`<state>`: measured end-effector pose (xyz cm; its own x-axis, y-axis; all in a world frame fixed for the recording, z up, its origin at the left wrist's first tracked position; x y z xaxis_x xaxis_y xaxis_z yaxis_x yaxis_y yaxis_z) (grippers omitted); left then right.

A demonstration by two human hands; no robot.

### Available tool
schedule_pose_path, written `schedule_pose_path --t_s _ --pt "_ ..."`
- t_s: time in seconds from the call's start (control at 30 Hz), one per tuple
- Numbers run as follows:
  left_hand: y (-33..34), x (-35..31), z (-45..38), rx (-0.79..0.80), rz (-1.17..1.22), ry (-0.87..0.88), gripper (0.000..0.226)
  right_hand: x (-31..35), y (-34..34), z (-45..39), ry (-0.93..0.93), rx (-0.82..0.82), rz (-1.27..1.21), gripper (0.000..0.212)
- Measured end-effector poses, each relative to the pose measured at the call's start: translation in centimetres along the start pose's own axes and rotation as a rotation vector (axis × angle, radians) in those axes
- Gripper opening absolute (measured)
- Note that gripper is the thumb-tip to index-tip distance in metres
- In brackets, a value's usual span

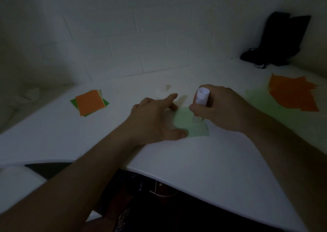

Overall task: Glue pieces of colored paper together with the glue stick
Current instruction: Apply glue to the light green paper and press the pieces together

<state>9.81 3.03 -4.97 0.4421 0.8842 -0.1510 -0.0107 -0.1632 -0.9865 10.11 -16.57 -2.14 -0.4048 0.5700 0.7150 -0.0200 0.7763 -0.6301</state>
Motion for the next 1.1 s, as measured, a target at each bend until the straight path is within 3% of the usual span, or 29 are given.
schedule_pose_path --t_s 0.67,0.9,1.1 --pt "0.3 0.6 -0.1 0.012 0.066 0.039 0.125 0.8 -1.6 0.2 -0.137 -0.050 0.249 0.027" --pt "0.5 0.9 -0.5 -0.005 0.076 0.045 0.126 2.7 -0.3 0.0 -0.104 -0.086 -0.027 0.018" --pt "0.9 1.2 -0.8 -0.012 0.096 0.037 0.129 2.6 1.8 -0.1 -0.062 -0.010 -0.039 0.020"
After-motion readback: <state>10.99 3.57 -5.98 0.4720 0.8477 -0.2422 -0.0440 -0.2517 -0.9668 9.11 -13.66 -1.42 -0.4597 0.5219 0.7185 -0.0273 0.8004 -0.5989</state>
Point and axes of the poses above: each hand's wrist, its own z-axis away from the middle knuckle, its own y-axis out of the palm, x = y × z, the point moved 6 cm from there along -z, towards the middle knuckle, and after that the axes turned 13 degrees about -z, right-handed, at the moved point
